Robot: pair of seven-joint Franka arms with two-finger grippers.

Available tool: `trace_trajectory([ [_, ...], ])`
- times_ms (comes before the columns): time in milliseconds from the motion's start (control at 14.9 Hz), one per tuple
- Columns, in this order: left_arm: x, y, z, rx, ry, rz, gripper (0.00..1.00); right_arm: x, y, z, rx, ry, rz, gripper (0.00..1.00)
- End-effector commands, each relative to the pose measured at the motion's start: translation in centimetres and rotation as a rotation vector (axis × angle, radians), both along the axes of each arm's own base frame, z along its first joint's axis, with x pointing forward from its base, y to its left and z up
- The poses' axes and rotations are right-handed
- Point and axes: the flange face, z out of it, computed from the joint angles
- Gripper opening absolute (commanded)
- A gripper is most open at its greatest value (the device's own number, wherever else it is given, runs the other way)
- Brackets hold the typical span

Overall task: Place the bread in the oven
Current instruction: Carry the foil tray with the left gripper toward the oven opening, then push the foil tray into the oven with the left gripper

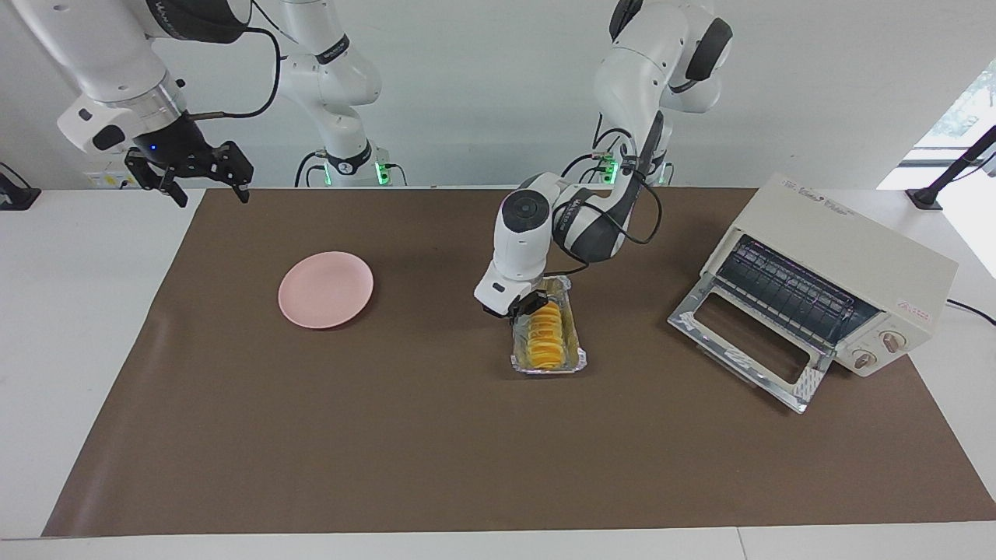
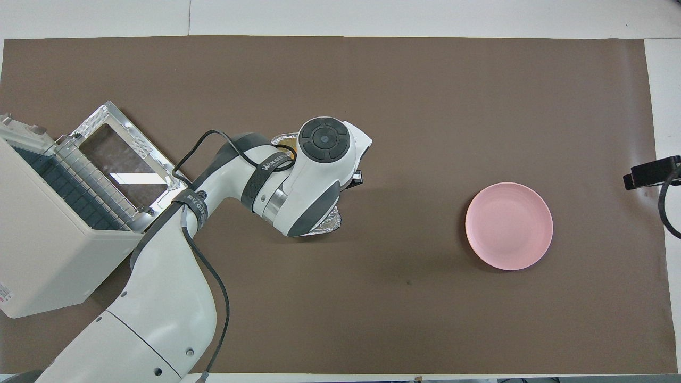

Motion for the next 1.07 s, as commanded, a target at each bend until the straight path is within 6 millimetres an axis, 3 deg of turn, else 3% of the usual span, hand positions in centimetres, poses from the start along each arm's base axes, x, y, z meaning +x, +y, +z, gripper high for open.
trace_trajectory([
  [0, 1.9, 0.6, 3.3, 0.033, 0.0, 0.096, 0.0, -0.2, -0.4, -0.1, -0.016, -0.008, 0.019, 1.0],
  [67, 2.9, 1.6, 5.1, 0.047, -0.004, 0.119, 0.0, -0.2, -0.2, -0.2, -0.015, -0.007, 0.022, 1.0],
  [201, 5.6, 5.9, 8.1, 0.099, -0.009, 0.197, 0.0, -0.2, 0.0, -0.2, -0.009, -0.007, 0.023, 1.0],
  [335, 8.3, 11.6, 10.7, 0.144, -0.035, 0.296, 0.0, -0.2, -0.4, -0.2, -0.007, -0.006, 0.017, 1.0],
  [535, 12.7, 22.4, 11.6, 0.232, -0.077, 0.468, 0.0, -0.3, -0.3, -0.1, -0.004, -0.006, 0.018, 1.0],
  [736, 15.1, 33.0, 11.3, 0.238, -0.041, 0.641, 0.0, 0.1, 0.0, -0.4, 0.002, -0.004, 0.023, 1.0],
  [1004, 15.0, 38.3, 10.5, 0.292, -0.011, 0.66, 0.0, 0.3, 0.0, -0.7, 0.005, 0.003, 0.026, 1.0],
])
